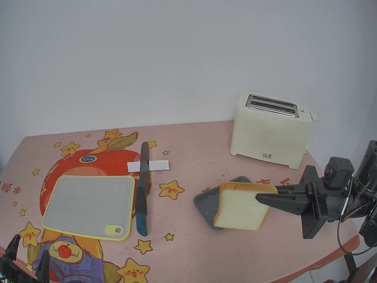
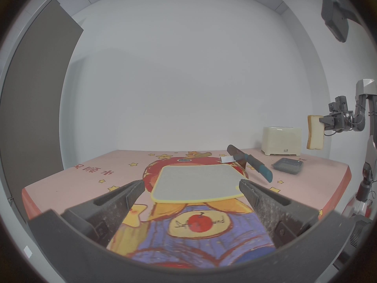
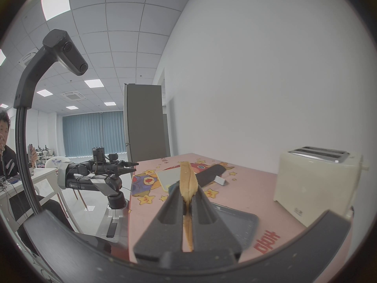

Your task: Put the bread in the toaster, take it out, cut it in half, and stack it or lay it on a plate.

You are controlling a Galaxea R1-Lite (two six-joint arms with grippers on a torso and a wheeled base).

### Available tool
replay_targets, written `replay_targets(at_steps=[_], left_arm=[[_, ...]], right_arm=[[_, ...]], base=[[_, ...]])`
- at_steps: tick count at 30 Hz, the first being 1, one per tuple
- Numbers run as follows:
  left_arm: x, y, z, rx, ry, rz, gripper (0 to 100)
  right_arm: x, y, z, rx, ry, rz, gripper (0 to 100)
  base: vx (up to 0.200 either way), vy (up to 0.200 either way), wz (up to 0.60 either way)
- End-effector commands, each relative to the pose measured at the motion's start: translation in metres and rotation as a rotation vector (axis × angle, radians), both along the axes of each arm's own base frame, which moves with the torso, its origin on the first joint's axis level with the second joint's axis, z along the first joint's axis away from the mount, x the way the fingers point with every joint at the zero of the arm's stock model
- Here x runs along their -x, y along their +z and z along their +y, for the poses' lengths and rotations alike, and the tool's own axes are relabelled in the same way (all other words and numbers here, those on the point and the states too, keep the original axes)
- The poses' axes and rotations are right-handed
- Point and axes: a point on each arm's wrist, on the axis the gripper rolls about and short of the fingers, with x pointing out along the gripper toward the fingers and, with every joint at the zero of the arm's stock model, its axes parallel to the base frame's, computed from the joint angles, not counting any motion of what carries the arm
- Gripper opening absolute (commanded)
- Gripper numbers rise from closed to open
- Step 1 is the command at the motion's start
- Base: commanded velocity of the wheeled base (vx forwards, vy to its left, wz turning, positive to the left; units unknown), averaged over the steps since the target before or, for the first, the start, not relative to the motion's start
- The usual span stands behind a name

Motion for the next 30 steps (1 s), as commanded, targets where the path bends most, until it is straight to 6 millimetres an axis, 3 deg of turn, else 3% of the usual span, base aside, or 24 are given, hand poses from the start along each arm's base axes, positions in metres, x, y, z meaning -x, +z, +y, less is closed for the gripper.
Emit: replay_targets(at_steps=[1, 28, 30], left_arm=[[-0.001, -0.004, 0.0, 0.001, 0.0, 0.011, 100], [-0.001, -0.004, 0.0, 0.001, 0.0, 0.011, 100], [-0.001, -0.004, 0.0, 0.001, 0.0, 0.011, 100]], right_arm=[[0.003, -0.004, 0.003, 0.011, 0.018, 0.016, 0], [0.015, -0.011, 0.013, 0.03, 0.09, 0.04, 0], [0.015, -0.012, 0.014, 0.031, 0.092, 0.041, 0]], base=[[0.0, 0.2, 0.0], [0.0, 0.2, 0.0], [0.0, 0.0, 0.0]])
